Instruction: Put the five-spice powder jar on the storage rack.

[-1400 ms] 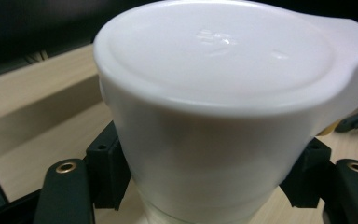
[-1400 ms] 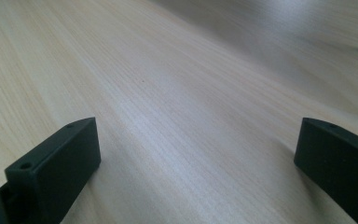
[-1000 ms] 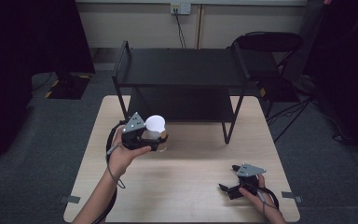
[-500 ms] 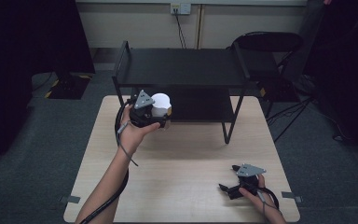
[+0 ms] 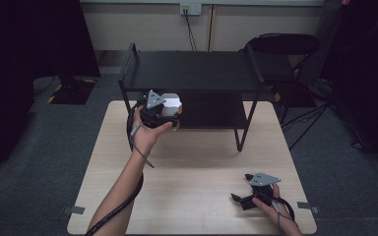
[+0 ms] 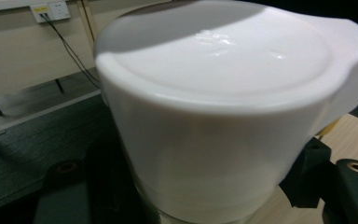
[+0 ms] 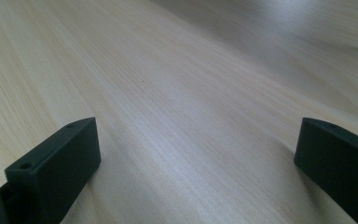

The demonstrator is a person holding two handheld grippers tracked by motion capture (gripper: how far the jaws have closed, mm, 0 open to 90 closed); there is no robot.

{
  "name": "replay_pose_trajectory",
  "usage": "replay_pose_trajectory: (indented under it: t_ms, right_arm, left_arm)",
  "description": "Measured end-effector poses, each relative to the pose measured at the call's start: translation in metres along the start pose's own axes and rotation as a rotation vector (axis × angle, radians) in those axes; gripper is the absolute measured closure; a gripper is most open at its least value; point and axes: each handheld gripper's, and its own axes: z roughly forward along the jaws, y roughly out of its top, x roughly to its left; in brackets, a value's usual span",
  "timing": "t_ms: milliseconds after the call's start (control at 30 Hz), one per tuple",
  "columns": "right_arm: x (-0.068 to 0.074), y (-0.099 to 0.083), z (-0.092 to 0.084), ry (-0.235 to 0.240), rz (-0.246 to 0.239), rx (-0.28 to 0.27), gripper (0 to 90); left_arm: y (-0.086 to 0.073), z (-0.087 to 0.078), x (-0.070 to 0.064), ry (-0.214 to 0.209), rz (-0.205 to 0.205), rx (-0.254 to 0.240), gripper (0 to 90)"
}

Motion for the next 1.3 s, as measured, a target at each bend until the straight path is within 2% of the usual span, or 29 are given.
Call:
replay_pose_trajectory:
  t_ms: [300,600,767,833,1300]
  right_arm:
    - [0.000,0.000,0.000,0.000,0.000,0.000,0.0]
    - [0.000,0.000,0.000,0.000,0.000,0.000,0.0]
    - [0.000,0.000,0.000,0.000,0.000,0.000,0.0]
    - [0.000,0.000,0.000,0.000,0.000,0.000,0.0]
    - [0.000,0.000,0.000,0.000,0.000,-0.001,0.0]
  left_arm:
    - [-0.004,0.011,-0.008,0.076,-0.046,-0.019,30.6]
    - [-0.005,0.018,-0.014,0.111,-0.055,-0.017,30.6]
    - [-0.005,0.022,-0.014,0.118,-0.071,-0.025,30.5]
    - [-0.004,0.023,-0.015,0.119,-0.061,-0.022,30.5]
    - [-0.006,0.025,-0.013,0.114,-0.062,-0.031,29.0]
